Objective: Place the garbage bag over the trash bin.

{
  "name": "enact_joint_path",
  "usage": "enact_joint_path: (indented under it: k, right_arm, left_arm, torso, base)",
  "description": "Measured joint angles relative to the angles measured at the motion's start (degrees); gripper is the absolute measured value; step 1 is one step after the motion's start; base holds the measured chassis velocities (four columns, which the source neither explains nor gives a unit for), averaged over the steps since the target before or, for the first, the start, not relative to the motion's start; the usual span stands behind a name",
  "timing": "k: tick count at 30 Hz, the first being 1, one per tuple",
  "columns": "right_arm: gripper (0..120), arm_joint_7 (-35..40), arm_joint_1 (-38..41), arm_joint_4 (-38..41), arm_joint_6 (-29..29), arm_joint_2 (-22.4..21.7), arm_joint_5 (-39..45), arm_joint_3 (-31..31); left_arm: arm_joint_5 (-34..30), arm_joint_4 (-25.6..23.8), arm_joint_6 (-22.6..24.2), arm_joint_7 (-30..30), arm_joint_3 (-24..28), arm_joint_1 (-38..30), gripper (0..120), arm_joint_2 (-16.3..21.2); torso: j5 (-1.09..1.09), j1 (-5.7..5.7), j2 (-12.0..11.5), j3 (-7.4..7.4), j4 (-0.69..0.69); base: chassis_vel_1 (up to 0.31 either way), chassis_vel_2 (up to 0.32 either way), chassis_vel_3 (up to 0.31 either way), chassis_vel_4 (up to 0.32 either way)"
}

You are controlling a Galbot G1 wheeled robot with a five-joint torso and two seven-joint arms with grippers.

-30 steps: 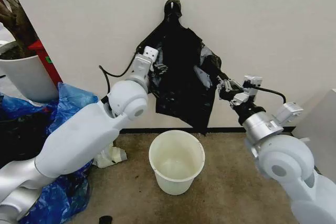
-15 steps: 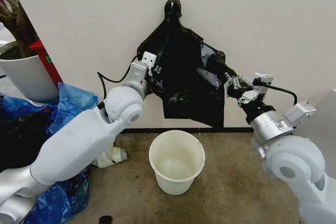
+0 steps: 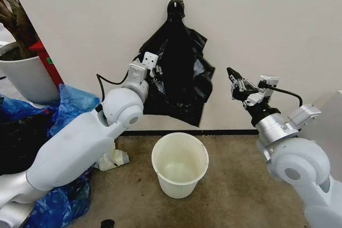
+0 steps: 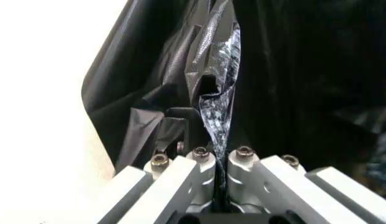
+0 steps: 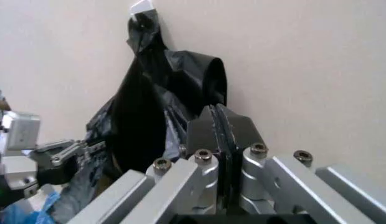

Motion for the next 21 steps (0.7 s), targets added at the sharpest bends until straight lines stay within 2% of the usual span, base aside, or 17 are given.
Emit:
enact_joint_path:
  k: [2, 5, 9, 11, 12, 15, 16, 19, 21]
  right_arm:
    - [0, -0.01, -0.58, 1.34, -0.97, -0.28, -0.05, -0.28]
    - [6, 0.00, 0.05, 1.73, -2.21, -0.46, -0.23, -2.70]
    - [25, 5.96, 4.95, 1.17, -5.59, 0.93, 0.06, -8.96]
    - [33, 9.24, 7.33, 1.10, -7.43, 1.81, 1.03, -11.62]
    - [33, 9.24, 7.33, 1.10, -7.43, 1.81, 1.03, -11.62]
    - [43, 11.15, 9.13, 0.12, -8.38, 2.80, 0.45, -14.03]
    - [50, 11.61, 9.84, -0.33, -8.53, 3.25, 0.17, -14.72]
    - [56, 12.69, 10.98, -0.87, -9.02, 3.98, -0.58, -15.81]
    - [68, 15.56, 13.58, -1.85, -10.22, 5.27, -1.24, -17.77]
  left_arm:
    - [-0.01, -0.27, -0.19, 0.05, -0.34, 0.35, 0, 0.30]
    - [-0.09, -0.78, -0.42, 0.21, -0.58, 0.50, 0, 0.97]
    - [-0.72, -1.56, -0.85, 0.95, -0.59, -0.04, 0, 2.25]
    - [-1.00, -1.91, -1.15, 1.53, -0.14, -0.54, 0, 2.58]
    - [-1.00, -1.91, -1.15, 1.53, -0.14, -0.54, 0, 2.58]
    - [-1.33, -2.48, -1.52, 1.85, 0.39, -0.73, 0, 3.08]
    - [-1.45, -2.65, -1.64, 1.89, 0.59, -0.75, 0, 3.22]
    - [-1.67, -2.83, -1.85, 1.92, 0.84, -0.77, 0, 3.35]
    - [-2.03, -3.05, -2.29, 2.04, 1.08, -0.83, 0, 3.74]
  torso:
    - [-0.02, 0.00, 0.00, 0.00, -0.02]
    - [-0.01, 0.00, 0.00, 0.00, -0.03]
    - [-0.01, 0.00, 0.00, 0.00, 0.03]
    - [-0.02, 0.00, 0.00, 0.00, 0.01]
    - [-0.02, 0.00, 0.00, 0.00, 0.01]
    - [0.00, 0.00, 0.00, 0.00, 0.00]
    - [0.00, 0.00, 0.00, 0.00, -0.01]
    - [-0.02, 0.00, 0.00, 0.00, 0.00]
    - [-0.01, 0.00, 0.00, 0.00, -0.02]
  base:
    - [0.000, 0.000, 0.000, 0.000]
    - [0.000, 0.000, 0.000, 0.000]
    - [0.000, 0.000, 0.000, 0.000]
    - [0.000, 0.000, 0.000, 0.000]
    - [0.000, 0.000, 0.000, 0.000]
    - [0.000, 0.000, 0.000, 0.000]
    - [0.000, 0.000, 0.000, 0.000]
    - [0.000, 0.000, 0.000, 0.000]
    - [0.000, 0.000, 0.000, 0.000]
